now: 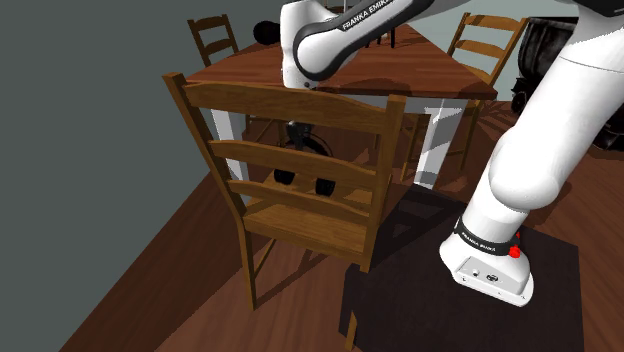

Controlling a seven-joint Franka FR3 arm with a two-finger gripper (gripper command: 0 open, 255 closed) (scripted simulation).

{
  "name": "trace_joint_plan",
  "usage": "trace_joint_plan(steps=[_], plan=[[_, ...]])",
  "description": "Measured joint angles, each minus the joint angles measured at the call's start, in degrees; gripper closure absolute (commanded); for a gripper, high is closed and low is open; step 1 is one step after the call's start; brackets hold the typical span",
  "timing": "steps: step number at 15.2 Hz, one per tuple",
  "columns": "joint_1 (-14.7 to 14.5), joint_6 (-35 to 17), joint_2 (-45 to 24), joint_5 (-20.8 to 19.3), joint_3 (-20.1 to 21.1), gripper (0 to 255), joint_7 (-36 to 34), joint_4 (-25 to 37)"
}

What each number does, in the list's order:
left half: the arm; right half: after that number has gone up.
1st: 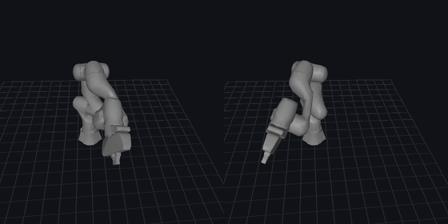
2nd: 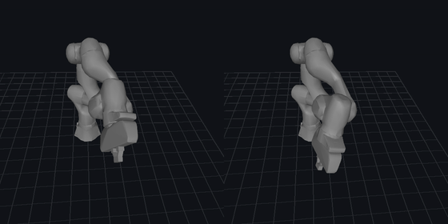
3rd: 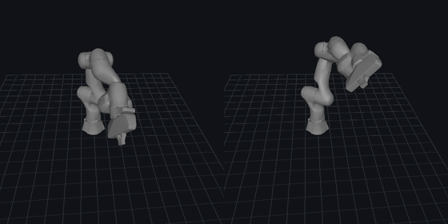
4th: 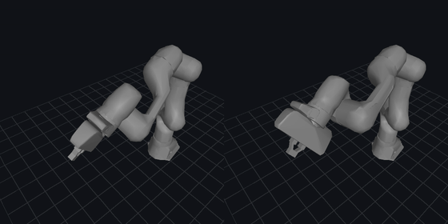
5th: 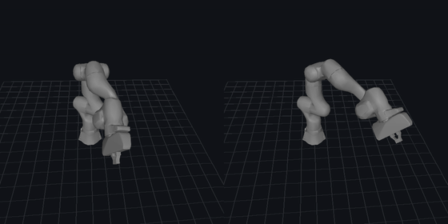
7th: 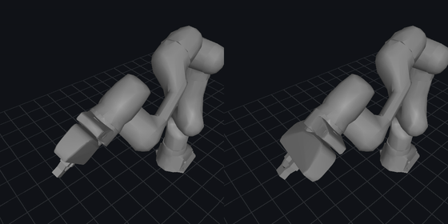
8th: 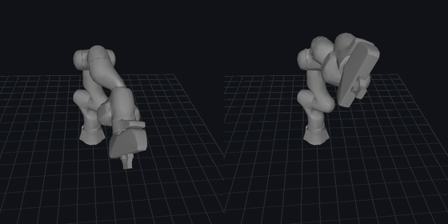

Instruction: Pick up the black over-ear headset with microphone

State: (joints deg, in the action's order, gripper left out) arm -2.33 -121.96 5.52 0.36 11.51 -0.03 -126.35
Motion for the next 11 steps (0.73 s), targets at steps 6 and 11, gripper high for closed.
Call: trace_joint_plan(steps=[6, 11], plan=[[0.0, 4.8, 1.5, 0.3, -0.1, 255, 0.2, 3.4], [0.0, 8.3, 2.5, 0.5, -0.2, 255, 0.4, 5.9]])
